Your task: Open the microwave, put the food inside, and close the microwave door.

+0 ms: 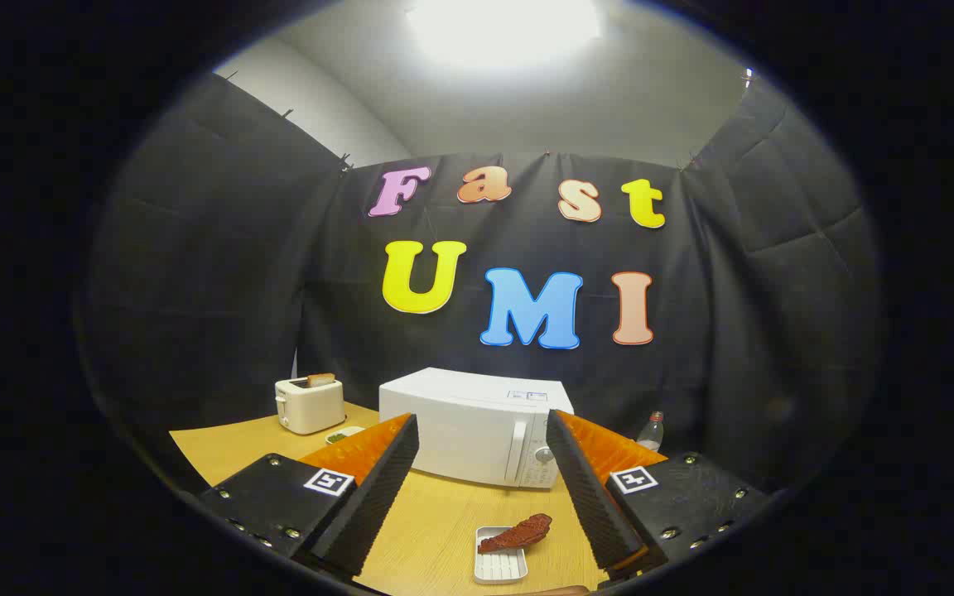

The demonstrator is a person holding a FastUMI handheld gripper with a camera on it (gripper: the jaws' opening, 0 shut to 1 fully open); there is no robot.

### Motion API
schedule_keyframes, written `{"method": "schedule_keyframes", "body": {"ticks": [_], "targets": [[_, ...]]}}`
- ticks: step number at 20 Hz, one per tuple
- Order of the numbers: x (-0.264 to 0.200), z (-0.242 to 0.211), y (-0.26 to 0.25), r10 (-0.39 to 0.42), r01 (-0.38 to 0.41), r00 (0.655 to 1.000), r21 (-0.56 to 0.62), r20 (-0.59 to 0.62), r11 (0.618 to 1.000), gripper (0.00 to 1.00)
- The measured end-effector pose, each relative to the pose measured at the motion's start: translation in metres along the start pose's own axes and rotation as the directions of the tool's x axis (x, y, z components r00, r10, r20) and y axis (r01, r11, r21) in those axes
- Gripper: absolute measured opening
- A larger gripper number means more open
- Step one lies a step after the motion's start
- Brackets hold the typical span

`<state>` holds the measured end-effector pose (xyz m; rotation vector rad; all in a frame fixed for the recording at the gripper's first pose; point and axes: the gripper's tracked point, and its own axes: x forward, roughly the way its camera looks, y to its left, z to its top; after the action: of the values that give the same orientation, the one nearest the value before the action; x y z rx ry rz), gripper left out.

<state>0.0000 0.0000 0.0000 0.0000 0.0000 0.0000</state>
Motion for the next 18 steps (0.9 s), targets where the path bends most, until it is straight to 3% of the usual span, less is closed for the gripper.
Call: {"method": "schedule_keyframes", "body": {"ticks": [18], "targets": [[-0.0008, 0.0026, -0.0008, -0.006, 0.006, 1.000, 0.012, -0.001, 1.000, 0.97]]}}
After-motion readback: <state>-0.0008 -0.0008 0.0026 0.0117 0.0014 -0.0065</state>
